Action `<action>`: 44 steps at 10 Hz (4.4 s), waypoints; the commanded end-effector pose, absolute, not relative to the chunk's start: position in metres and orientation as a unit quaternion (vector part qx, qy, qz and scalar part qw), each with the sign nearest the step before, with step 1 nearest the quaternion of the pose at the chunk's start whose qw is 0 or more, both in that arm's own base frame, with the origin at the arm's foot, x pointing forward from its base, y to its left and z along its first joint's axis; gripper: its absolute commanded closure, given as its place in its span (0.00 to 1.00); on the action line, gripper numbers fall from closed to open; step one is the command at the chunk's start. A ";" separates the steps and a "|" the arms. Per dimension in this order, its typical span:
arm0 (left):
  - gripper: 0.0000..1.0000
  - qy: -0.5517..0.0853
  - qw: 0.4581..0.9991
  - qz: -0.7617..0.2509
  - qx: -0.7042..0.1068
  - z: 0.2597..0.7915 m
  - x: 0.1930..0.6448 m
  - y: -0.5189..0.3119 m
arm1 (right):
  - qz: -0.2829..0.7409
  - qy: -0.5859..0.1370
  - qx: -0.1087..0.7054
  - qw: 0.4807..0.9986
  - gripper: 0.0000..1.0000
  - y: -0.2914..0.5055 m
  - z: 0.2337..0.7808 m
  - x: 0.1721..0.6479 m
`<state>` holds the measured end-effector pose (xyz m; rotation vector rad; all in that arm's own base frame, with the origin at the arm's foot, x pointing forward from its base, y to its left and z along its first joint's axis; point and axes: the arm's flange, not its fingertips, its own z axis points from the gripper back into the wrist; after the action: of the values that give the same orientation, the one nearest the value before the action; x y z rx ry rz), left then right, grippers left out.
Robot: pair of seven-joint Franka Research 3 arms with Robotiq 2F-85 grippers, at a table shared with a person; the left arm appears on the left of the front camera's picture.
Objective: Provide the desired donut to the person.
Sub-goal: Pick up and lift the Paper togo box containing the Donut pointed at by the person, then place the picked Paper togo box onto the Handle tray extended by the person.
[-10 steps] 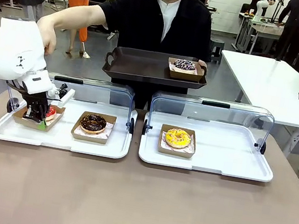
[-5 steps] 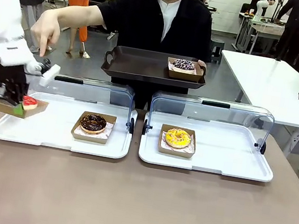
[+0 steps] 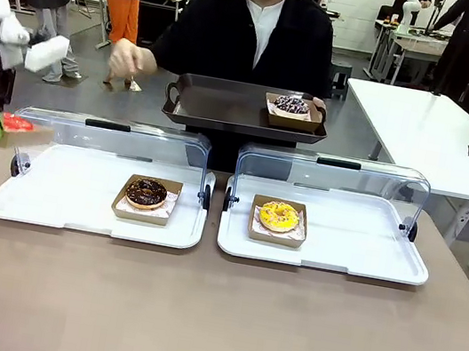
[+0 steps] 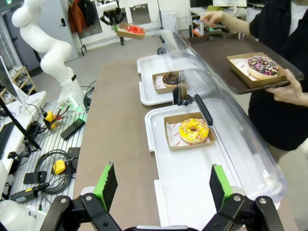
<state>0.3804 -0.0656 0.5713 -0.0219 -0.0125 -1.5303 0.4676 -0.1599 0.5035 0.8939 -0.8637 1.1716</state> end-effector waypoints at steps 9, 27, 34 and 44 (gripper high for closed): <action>1.00 -0.029 0.746 -0.666 -0.006 0.619 0.407 -0.084 | 0.517 -0.383 0.394 0.657 0.00 -0.160 0.504 0.467; 0.99 -0.027 0.726 -0.685 0.058 0.724 0.402 -0.206 | 0.517 -0.383 0.394 0.657 0.00 -0.160 0.504 0.467; 0.99 -0.037 0.699 -0.713 0.043 0.706 0.488 -0.313 | 0.517 -0.383 0.394 0.657 0.00 -0.160 0.504 0.467; 0.99 -0.051 0.701 -0.711 0.005 0.628 0.547 -0.319 | 0.517 -0.383 0.394 0.657 0.00 -0.160 0.504 0.467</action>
<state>0.5459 -0.3205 0.6257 0.0296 -0.0918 -1.6048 0.4676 -0.1602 0.5037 0.8933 -0.8640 1.1715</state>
